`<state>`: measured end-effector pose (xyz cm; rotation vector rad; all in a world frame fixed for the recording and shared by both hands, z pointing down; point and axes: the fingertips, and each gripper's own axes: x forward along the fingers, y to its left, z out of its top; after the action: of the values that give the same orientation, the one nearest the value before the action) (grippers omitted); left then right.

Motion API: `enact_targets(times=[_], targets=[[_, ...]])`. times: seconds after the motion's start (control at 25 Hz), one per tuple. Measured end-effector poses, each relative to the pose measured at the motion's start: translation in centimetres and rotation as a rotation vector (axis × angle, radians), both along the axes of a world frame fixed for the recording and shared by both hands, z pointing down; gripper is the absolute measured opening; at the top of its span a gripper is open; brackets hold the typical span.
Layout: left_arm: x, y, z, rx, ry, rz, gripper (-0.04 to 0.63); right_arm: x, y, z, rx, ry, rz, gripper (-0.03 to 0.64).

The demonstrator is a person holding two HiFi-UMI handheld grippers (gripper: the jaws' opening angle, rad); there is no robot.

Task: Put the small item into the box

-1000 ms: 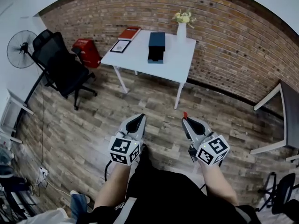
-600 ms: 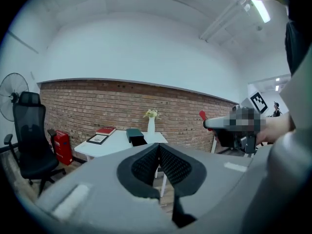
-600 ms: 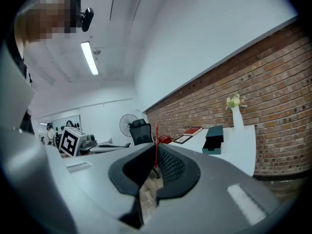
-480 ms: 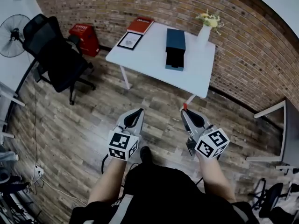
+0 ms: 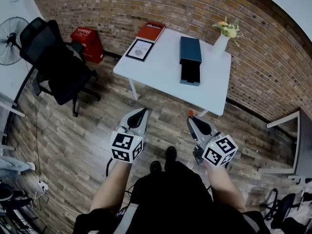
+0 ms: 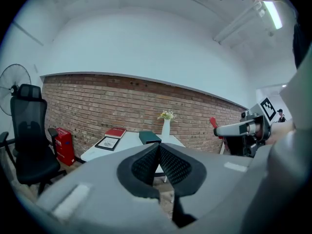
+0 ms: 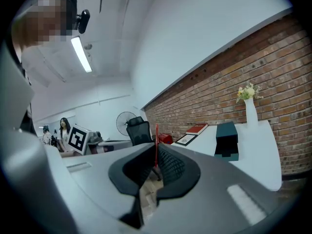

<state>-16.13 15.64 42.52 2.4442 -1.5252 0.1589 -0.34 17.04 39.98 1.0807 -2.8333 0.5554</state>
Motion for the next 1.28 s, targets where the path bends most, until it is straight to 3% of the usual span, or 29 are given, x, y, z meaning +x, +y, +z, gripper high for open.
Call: enact_targets(times=[0.36, 0.88, 1.28], targets=[[0.9, -6.6, 1.1, -0.033, -0.026, 0.000, 0.006, 0.0, -7.6, 0.7, 0.014, -0.053, 0.001, 0.015], [6.9, -24.9, 1.5, -0.064, -0.073, 0.032, 0.008, 4.9, -25.1, 3.5, -0.040, -0.075, -0.007, 0.015], [9.3, -31.9, 0.8, -0.068, -0.077, 0.055, 0.008, 7.0, -31.3, 4.2, -0.068, -0.100, 0.006, 0.015]])
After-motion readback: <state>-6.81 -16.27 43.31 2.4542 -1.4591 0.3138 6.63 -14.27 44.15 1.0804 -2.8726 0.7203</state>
